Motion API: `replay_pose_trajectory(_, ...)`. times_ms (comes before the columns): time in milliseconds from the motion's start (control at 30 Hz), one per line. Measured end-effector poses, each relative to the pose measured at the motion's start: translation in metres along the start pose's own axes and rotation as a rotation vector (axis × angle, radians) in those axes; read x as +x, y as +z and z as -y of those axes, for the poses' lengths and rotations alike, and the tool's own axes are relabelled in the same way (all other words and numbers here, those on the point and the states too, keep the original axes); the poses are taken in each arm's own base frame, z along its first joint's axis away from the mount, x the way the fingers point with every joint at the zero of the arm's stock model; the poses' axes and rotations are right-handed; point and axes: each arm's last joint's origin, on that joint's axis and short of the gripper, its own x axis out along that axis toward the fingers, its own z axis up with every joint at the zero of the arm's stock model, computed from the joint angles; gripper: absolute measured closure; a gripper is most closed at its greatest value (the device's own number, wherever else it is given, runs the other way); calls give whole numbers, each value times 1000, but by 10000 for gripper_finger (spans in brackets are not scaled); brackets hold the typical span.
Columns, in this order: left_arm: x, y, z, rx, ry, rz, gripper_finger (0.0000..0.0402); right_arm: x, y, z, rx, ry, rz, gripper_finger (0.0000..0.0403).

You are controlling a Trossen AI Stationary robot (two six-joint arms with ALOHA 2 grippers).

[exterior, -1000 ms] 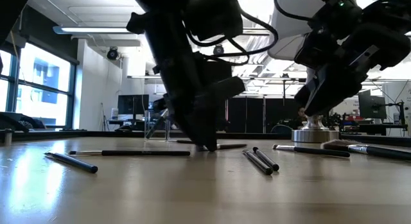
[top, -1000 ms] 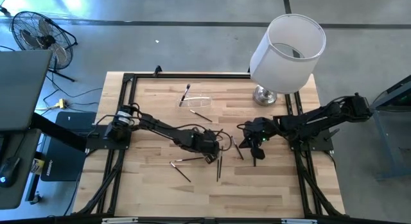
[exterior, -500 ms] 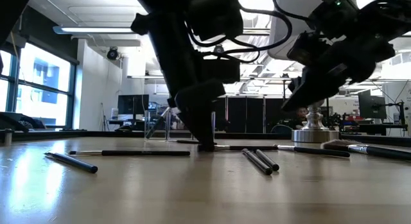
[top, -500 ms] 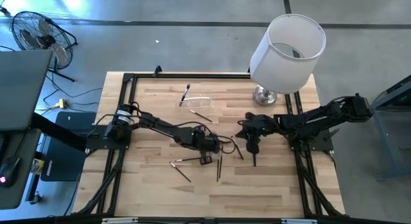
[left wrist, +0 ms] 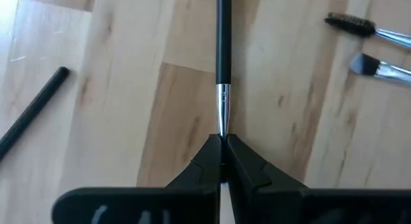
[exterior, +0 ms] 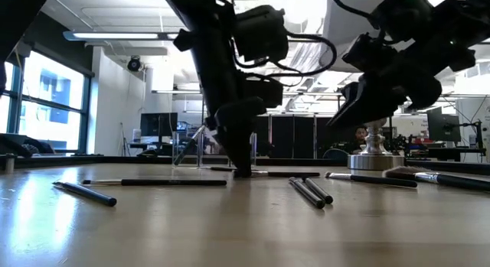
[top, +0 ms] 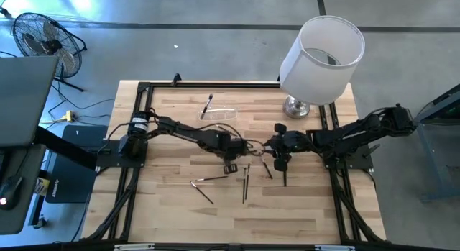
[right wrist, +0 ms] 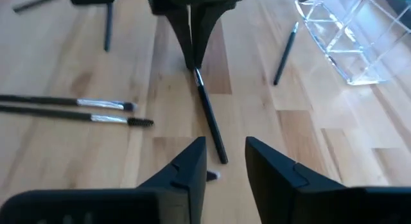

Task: Put items in baskets/containers
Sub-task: Put the foundation brush into the transparent organizer

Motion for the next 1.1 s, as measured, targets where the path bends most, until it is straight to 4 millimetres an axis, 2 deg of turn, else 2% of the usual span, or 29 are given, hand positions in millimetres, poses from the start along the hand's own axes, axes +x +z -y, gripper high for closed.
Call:
replay_pose_trajectory(133,1,3,-13,-39,-94,-23,401,8,0,-9,-90,-44,-57,287)
replay_pose_trajectory(333,0,9,-32,-176,-249,-38,401,35,18,-22,-276,-112,-139,284)
replay_pose_trajectory(500,1,11,-45,-288,-294,-46,401,59,26,-30,-378,-160,-254,284)
replay_pose_trajectory(667,0,12,-50,-319,-343,-50,399,77,26,-34,-419,-178,-316,284)
replay_pose_trajectory(800,0,13,-48,-348,-380,-62,398,83,30,-36,-435,-188,-315,284)
replay_pose_trajectory(1100,-1,14,-47,-347,-386,-57,400,84,31,-36,-457,-170,-306,284)
